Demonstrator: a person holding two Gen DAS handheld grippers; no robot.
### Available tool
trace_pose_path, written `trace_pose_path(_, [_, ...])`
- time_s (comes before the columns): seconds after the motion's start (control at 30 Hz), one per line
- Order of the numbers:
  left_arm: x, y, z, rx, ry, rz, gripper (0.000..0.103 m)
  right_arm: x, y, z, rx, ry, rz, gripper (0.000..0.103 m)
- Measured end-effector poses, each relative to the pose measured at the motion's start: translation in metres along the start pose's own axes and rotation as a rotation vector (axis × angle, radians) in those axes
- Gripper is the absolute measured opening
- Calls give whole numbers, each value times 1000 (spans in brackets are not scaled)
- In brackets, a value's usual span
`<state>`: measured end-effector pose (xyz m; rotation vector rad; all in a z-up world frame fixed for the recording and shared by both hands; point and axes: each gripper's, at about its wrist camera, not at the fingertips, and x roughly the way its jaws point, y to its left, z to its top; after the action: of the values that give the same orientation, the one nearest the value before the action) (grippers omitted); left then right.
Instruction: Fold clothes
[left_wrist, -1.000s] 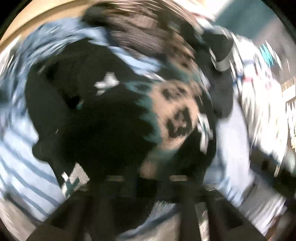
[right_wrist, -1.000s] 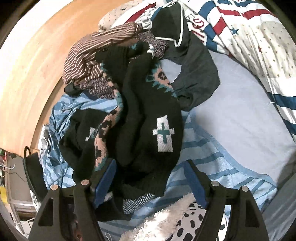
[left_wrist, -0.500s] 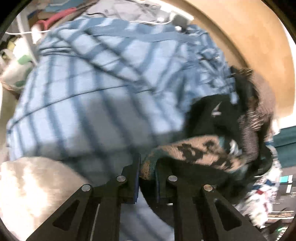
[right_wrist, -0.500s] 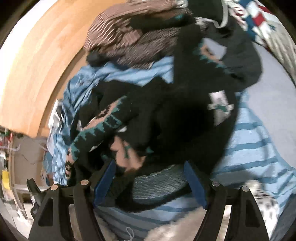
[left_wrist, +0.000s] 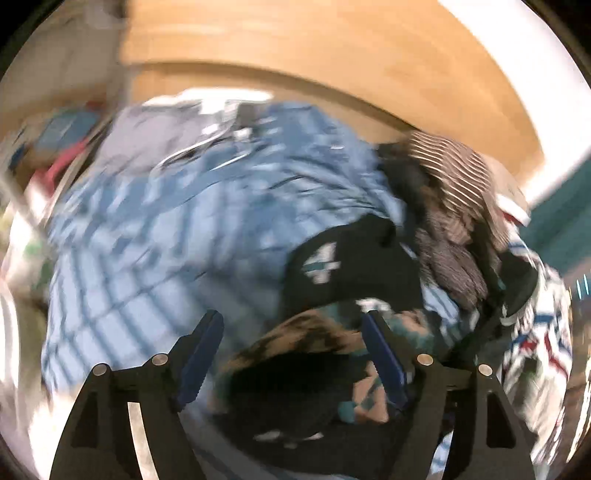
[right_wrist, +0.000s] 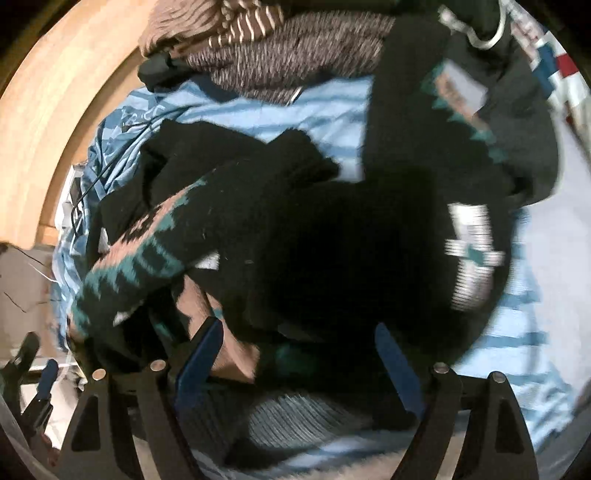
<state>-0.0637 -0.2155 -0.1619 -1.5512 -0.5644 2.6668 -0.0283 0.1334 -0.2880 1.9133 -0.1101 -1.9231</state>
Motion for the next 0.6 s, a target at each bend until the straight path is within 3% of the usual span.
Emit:
trace_pose_path(0.1, [43, -32, -1, 175, 119, 22, 79, 32, 7, 9, 4, 27, 17, 86])
trace_pose_path(0.2, [86, -59, -26, 357, 170, 148, 79, 51, 6, 11, 39, -9, -10, 80])
trace_pose_path(0.23, [98, -66, -32, 404, 179, 185, 79, 49, 4, 11, 46, -35, -10, 71])
trace_pose_path(0.27, [89, -61, -27, 365, 137, 189, 79, 43, 0, 12, 64, -71, 24, 47])
trace_pose_path(0.3, [81, -56, -22, 325, 94, 194, 72, 34, -6, 13, 90, -116, 82, 37])
trace_pose_path(0.33, [72, -51, -17, 286, 51, 198, 49, 20, -12, 15, 112, -168, 140, 29])
trace_pose_path(0.4, [55, -41, -7, 206, -33, 207, 25, -14, -27, 20, 151, -286, 258, 23])
trace_pose_path(0.43, [47, -36, -2, 167, -76, 211, 20, -34, -31, 25, 148, -342, 294, 18])
trace_pose_path(0.57, [13, -14, 18, 4, -240, 225, 19, -143, -41, 54, 143, -615, 378, 15])
trace_pose_path(0.6, [6, -2, 22, -58, -248, 221, 19, -167, -43, 59, 150, -685, 378, 15])
